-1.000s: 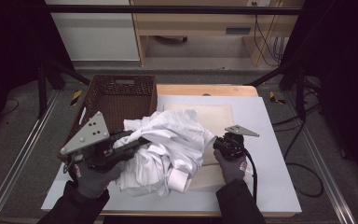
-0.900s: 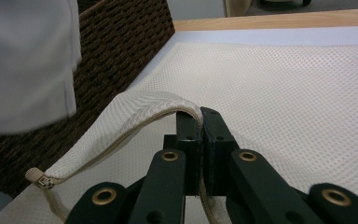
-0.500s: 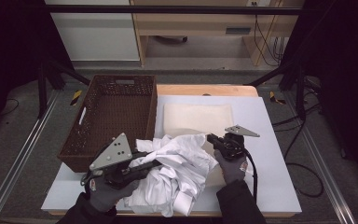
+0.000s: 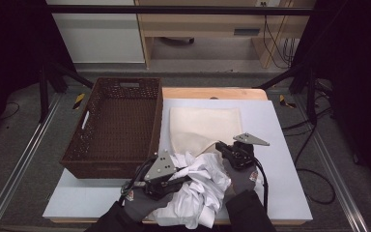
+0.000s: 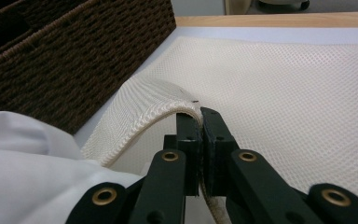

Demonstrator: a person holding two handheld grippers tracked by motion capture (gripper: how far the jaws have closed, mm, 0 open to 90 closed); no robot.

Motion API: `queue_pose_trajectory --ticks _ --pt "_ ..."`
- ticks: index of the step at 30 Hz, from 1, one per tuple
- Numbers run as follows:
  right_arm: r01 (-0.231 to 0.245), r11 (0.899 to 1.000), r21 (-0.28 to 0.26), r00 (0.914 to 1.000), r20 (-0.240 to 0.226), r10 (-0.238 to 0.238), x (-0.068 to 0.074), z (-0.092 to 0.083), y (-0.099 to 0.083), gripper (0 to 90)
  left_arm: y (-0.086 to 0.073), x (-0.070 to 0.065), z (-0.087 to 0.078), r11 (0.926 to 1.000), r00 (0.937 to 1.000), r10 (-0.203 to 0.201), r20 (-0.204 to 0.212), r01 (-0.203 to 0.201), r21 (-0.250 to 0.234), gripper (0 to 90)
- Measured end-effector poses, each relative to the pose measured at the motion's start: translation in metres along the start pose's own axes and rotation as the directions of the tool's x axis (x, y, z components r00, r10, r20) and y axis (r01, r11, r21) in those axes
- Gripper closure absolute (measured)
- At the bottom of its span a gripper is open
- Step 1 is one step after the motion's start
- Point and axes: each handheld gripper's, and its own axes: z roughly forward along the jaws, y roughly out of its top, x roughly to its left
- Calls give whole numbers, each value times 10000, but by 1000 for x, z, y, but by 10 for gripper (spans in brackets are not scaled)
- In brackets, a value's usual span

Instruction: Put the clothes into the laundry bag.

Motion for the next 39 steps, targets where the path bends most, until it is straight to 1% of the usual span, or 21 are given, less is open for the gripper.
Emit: queue_pose_trajectory --ticks 2,5,8,10,13,15,17,20,22,24,26,28,29,30,31,32,33,34,36,37,39 --pt "20 10000 26 10000 39 -20 -1 -1 -2 874 0 0 8 9999 9999 -88 -98 89 62 793" --pt "3 10000 31 10000 62 -3 -2 -2 -4 874 -2 1 18 9996 9998 -102 -192 107 273 790" --pt "3 10000 38 10000 46 -3 -3 -5 -5 874 -7 0 31 9979 9998 -101 -170 112 645 786" --pt "61 10000 0 10000 27 -61 -2 -6 -6 875 -12 -2 43 9952 9996 23 -297 6 977 783" --pt "133 9999 -7 9999 27 -133 -1 -9 -8 875 -19 -3 58 9912 9990 122 -440 -63 1323 775" --pt "164 9999 -29 9999 25 -164 -1 -10 -10 875 -25 -2 70 9896 9988 15 -500 57 1435 766" --pt "161 9999 -30 9999 9 -161 -2 -11 -12 875 -30 -1 78 9864 9984 -27 -563 118 1637 761" --pt "203 9998 15 9998 3 -203 -2 -12 -14 875 -40 1 91 9791 9977 18 -682 121 2028 749" --pt "229 9997 23 9997 -1 -229 -2 -13 -14 874 -44 3 97 9761 9974 18 -726 140 2168 739" --pt "264 9996 36 9996 -19 -264 0 -14 -15 874 -47 6 100 9748 9973 -61 -738 224 2217 727" --pt "270 9996 57 9996 -41 -269 2 -14 -15 874 -48 10 102 9729 9978 -149 -652 295 2292 703" --pt "292 9995 85 9996 -41 -292 3 -14 -16 874 -49 11 101 9743 9980 -253 -579 375 2220 676" --pt "335 9994 82 9994 -28 -335 4 -15 -17 874 -49 11 99 9751 9982 -250 -546 364 2187 643" --pt "351 9993 116 9994 0 -351 5 -15 -18 874 -47 10 96 9782 9983 -319 -496 414 2037 611" --pt "328 9994 82 9995 -4 -328 5 -15 -18 874 -44 9 91 9789 9981 -479 -395 548 1967 545" --pt "329 9994 89 9995 13 -329 4 -16 -18 874 -41 9 86 9816 9976 -637 -279 677 1787 484" --pt "324 9994 81 9995 20 -324 4 -17 -19 874 -36 8 81 9850 9976 -651 -220 678 1588 447" --pt "297 9995 62 9996 2 -297 4 -17 -19 874 -32 7 77 9873 9980 -583 -241 612 1465 434" --pt "245 9997 23 9997 -24 -244 4 -18 -18 875 -24 4 75 9896 9985 -429 -332 470 1358 432" --pt "254 9997 14 9997 -9 -254 4 -18 -18 875 -22 4 76 9889 9986 -396 -336 440 1419 443" --pt "236 9997 7 9997 -20 -236 5 -18 -18 875 -20 2 83 9859 9988 -342 -348 394 1629 556"
